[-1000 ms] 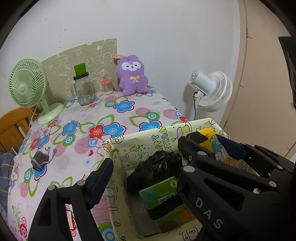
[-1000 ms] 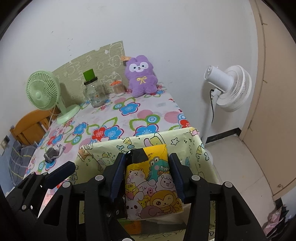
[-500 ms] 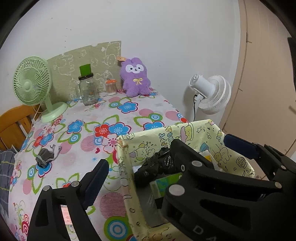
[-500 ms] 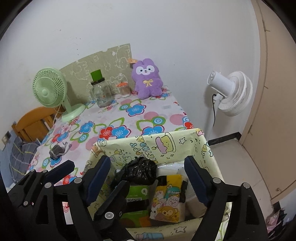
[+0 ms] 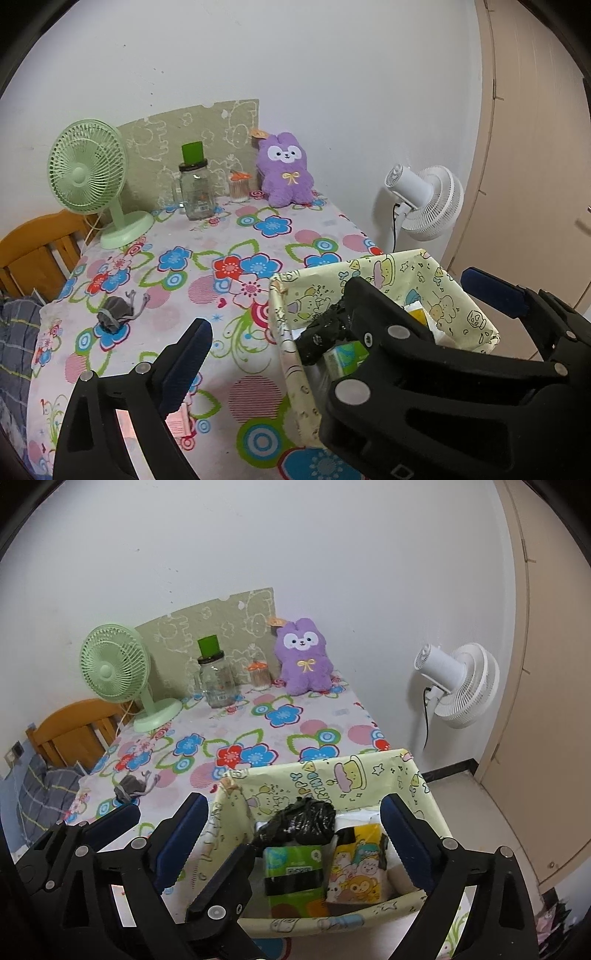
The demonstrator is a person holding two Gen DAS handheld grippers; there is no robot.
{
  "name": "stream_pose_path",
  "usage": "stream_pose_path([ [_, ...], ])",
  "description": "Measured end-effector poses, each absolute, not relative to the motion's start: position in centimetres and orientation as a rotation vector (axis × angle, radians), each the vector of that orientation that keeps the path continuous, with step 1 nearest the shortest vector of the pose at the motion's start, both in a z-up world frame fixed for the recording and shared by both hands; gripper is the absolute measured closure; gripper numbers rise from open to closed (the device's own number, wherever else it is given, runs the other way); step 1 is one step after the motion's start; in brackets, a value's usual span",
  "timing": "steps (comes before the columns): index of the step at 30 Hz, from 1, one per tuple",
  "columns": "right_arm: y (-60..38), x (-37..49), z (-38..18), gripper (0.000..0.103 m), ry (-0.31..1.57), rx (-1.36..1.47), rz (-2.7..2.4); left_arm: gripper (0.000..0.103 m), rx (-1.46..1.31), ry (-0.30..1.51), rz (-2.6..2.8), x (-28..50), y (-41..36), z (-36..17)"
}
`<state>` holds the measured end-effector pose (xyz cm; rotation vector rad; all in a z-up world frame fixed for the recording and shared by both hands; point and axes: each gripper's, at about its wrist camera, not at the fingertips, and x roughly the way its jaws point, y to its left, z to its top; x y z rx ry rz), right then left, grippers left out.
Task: Organize soft objects
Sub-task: 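Move both tools out of the box toward the pink card on the bed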
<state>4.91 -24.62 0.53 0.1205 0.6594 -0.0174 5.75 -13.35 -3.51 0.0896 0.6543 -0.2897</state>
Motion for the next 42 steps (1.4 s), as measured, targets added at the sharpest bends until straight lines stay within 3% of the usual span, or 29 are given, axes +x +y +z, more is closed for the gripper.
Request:
stream_pose_path([
  [21, -18.8, 2.9, 2.6, 0.007, 0.615, 0.087, 0.054, 0.007, 0.111, 0.583, -0.231, 3.2, -8.0, -1.4],
  [42, -13.2, 2.5, 0.7, 0.007, 0.634, 0.031, 0.151, 0.006, 0.099, 0.622, -0.188, 2.4, -2.9, -3.5],
])
